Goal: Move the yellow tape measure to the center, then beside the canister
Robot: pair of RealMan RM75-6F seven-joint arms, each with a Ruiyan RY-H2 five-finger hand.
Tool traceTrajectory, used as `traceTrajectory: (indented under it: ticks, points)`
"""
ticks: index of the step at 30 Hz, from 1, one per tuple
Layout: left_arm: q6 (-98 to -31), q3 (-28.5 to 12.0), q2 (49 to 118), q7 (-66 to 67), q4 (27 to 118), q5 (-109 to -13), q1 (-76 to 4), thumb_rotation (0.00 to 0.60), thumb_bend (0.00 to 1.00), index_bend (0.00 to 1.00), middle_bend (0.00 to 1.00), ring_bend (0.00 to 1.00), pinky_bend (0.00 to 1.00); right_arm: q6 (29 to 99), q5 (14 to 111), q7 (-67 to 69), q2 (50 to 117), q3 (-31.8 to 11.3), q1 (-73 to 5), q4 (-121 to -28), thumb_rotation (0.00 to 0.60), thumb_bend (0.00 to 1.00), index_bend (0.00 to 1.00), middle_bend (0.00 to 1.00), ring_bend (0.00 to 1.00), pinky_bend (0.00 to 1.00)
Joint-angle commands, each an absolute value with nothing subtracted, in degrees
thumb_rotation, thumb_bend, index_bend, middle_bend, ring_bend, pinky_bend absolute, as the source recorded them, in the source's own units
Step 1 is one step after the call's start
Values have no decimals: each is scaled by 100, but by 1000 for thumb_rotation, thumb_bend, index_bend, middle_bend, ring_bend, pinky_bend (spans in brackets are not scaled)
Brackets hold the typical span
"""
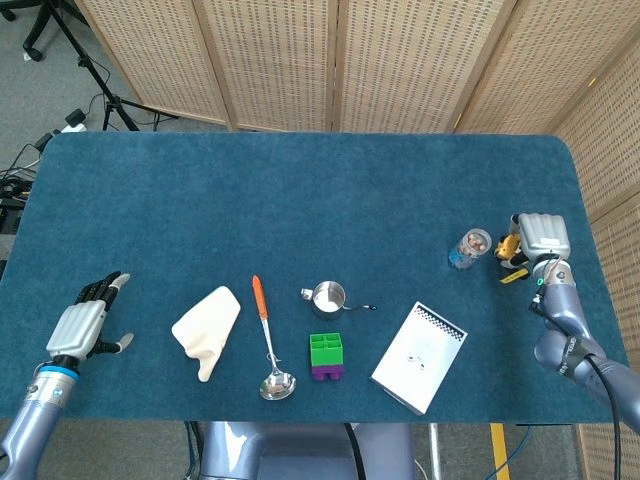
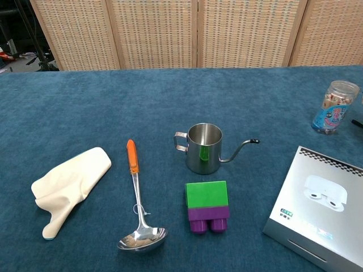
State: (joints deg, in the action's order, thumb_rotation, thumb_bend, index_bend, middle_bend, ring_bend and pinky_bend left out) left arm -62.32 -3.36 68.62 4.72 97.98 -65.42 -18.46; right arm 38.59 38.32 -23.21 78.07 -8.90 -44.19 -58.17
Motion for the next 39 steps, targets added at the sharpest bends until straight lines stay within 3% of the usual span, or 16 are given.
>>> traceTrajectory:
  ticks: [1,11,27,39]
  points:
    - [-6237,-338,6855,460,9804,-6549,-1844,600,283,33,0,0,3,3863,3777,-2380,7783,-871,-4420,-5853,600,131,602,367,346,475]
    - [-6249,-328,6828,437,9841,-6590,-1836,600,282,33,0,0,3,3777,3478,-2574,7636,-786,-4419,-6074,600,131,527,250,219,361]
    - [-6248,-330,6806,399,9860,-6595,-1831,600,283,33,0,0,3,3815,3612,-2349,7741,-816,-4404,-5982,600,105,354,85,29,262]
    - [-6233,-327,6805,396,9859,-6593,-1838,600,283,33,0,0,3,3827,3643,-2335,7759,-813,-4404,-5916,600,105,351,79,18,255]
